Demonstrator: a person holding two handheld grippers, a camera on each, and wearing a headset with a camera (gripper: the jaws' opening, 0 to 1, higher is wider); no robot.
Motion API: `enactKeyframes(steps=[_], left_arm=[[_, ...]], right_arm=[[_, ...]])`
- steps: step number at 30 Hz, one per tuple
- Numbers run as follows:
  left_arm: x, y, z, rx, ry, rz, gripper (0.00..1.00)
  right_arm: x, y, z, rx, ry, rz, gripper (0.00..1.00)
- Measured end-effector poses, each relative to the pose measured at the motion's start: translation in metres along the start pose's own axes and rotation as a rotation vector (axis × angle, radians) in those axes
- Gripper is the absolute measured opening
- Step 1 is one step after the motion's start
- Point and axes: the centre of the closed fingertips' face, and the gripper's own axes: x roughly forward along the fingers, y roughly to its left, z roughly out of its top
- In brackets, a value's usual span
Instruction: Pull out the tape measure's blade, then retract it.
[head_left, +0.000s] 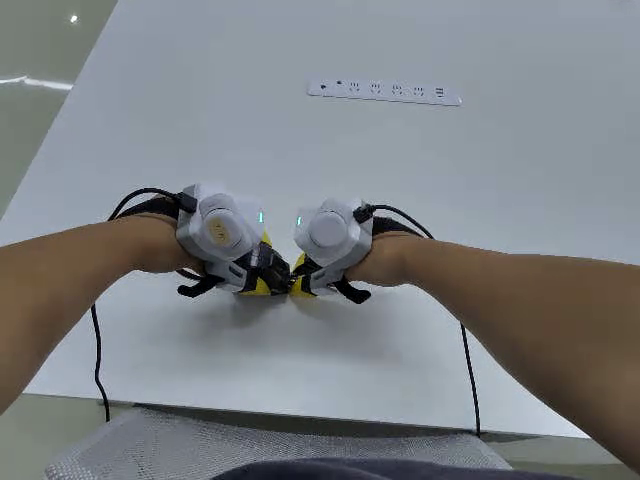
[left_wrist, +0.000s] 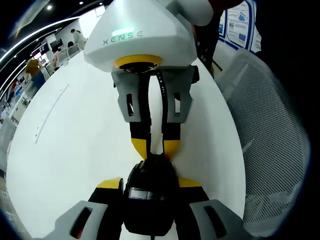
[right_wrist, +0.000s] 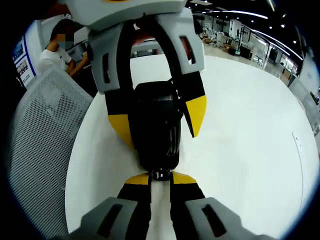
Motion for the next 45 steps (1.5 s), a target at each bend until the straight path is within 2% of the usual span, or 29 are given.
enactKeyframes(steps=[26, 32, 45], left_arm=[[0.001, 0.003, 0.000, -0.030, -0.023, -0.009, 0.37], [0.002, 0.003, 0.000, -0.028, -0.016, -0.013, 0.37], [0.002, 0.004, 0.000, -0.028, -0.026, -0.008, 0.37]], right_arm=[[-0.010, -0.001, -0.017, 0.023, 0.054, -0.016, 0.12], [-0.011, -0.001, -0.018, 0.026, 0.061, -0.020, 0.12], [-0.013, -0.003, -0.024, 0.034, 0.069, -0.022, 0.12]])
